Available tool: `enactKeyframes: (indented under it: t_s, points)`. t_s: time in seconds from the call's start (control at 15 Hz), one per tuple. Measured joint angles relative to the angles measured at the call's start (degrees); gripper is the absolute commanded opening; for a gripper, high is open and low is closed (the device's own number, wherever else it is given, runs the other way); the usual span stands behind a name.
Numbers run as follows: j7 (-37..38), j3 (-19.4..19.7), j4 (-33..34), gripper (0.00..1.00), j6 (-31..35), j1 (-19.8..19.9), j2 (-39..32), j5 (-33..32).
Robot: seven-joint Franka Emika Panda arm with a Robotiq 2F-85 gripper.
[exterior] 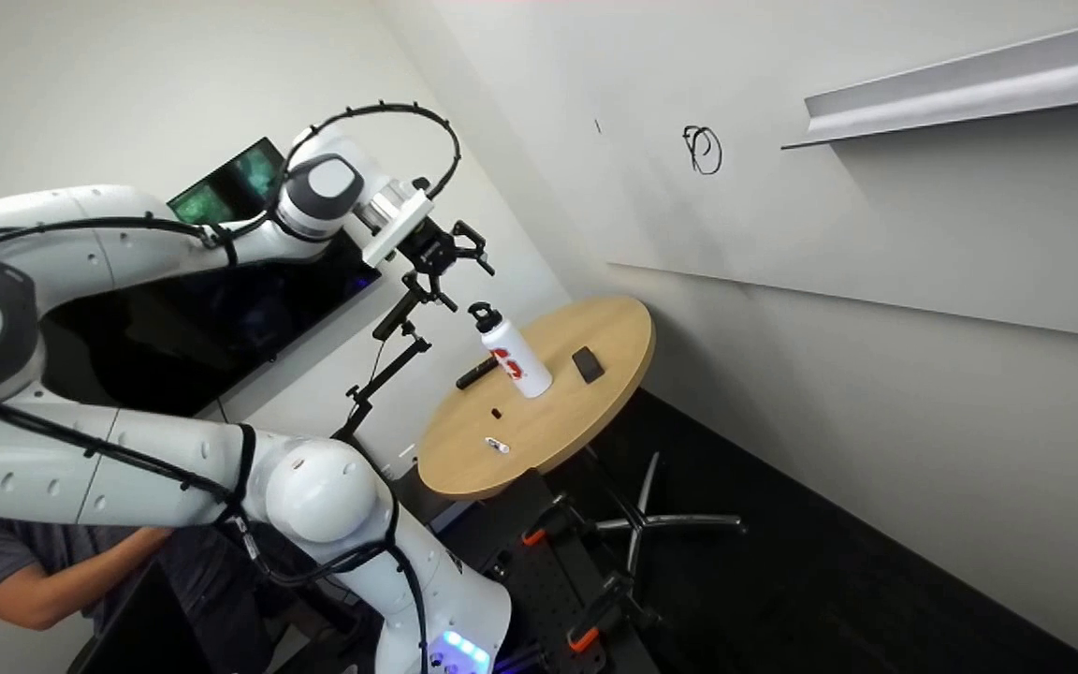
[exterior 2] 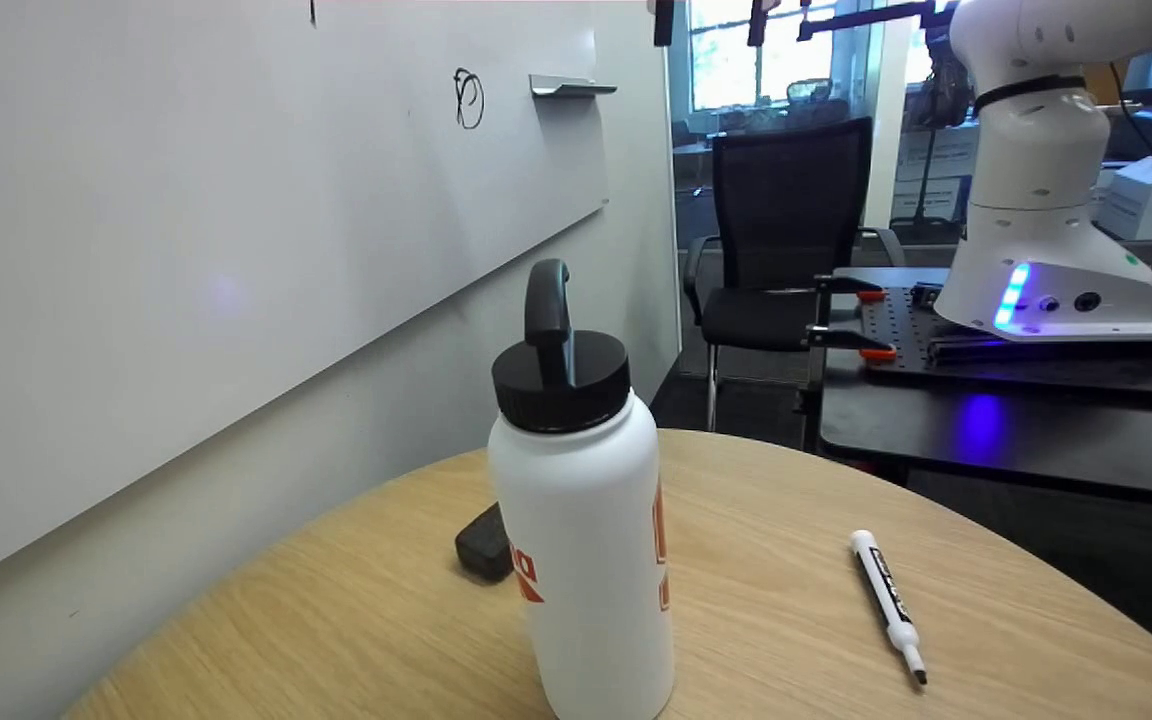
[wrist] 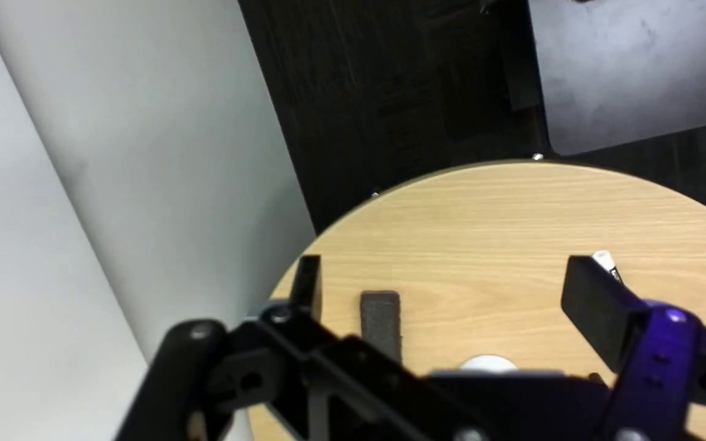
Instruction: Use the duster to erase the writings on the white board
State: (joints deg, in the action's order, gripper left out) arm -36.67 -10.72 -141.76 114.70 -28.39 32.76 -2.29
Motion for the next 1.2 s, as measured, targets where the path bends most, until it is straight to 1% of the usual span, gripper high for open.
enactKeyframes:
  t_s: [0.2, 0.33, 0.53, 0.67, 0.93, 1.07, 1.2]
  points:
    - [-3.6, -2.4, 0.4, 1.0, 9.8, -3.0, -9.7, 2.3]
    - [-7.9, -3.3, 1.7, 1.0, 14.6, -4.4, -16.0, 5.0]
    - [-14.7, -3.8, 5.4, 1.0, 16.6, -5.1, -23.3, 10.2]
    - [-16.5, -3.8, 7.1, 1.0, 16.6, -4.9, -25.1, 11.7]
    - [-16.9, -4.0, 7.6, 1.0, 16.6, -4.7, -25.3, 11.8]
    - [-15.1, -5.2, 7.5, 1.0, 17.5, -3.4, -25.7, 10.6]
    - [-10.7, -6.9, 7.5, 1.0, 20.6, -1.9, -27.7, 7.0]
